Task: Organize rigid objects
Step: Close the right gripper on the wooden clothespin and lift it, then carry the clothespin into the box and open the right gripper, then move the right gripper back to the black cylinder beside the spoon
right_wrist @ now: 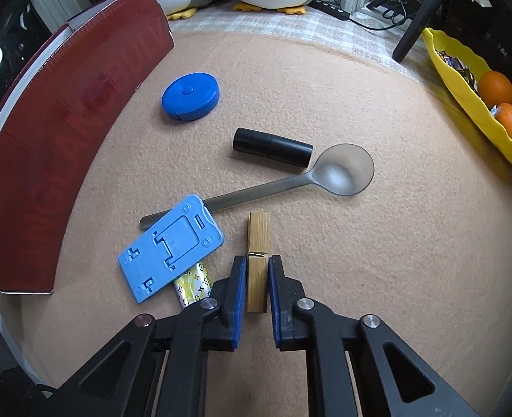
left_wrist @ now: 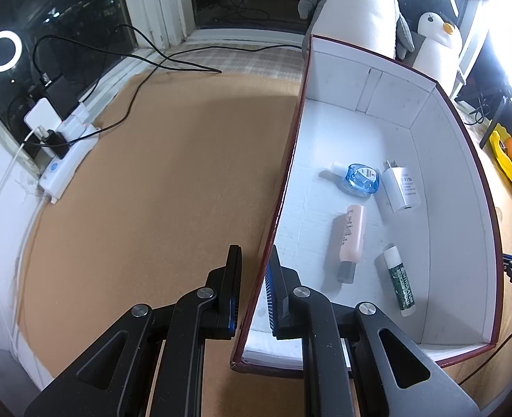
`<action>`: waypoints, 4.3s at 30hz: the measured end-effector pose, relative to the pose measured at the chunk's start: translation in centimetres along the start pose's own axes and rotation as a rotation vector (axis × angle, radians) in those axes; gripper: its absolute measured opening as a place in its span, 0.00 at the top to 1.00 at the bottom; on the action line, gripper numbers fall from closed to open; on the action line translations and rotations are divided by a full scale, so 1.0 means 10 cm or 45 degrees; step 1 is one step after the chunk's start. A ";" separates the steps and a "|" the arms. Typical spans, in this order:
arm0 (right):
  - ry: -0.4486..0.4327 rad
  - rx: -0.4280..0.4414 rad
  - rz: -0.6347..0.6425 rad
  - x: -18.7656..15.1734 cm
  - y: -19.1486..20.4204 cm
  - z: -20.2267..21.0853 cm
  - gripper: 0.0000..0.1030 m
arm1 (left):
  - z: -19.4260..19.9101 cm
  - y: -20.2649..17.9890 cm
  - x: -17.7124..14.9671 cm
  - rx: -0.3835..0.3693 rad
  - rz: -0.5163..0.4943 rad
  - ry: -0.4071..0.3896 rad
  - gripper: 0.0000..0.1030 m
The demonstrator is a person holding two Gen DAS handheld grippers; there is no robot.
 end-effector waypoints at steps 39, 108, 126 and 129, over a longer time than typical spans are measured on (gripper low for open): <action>-0.315 0.270 0.163 0.56 1.73 1.40 0.89 | 0.05 0.08 -0.04 -0.099 0.019 -0.042 0.87; -0.230 0.003 -0.141 0.47 -0.23 0.54 0.54 | -0.09 0.04 0.09 -0.011 -0.021 0.020 0.82; -0.175 -0.056 0.095 0.61 -0.27 0.15 0.54 | -0.15 0.00 0.11 0.071 -0.030 0.051 0.80; -0.169 -0.082 0.179 0.65 -0.18 0.08 0.54 | -0.16 0.01 0.10 0.077 -0.028 0.058 0.80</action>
Point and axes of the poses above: each gripper's, at about its wrist camera, not at the fingertips, and z roughly against the way its jaws point, y to its left, x to its top, the point moved 8 cm from there along -z, roughly the way its jaws point, and after that the axes turned 13 degrees about -x, right-handed, at the moved point
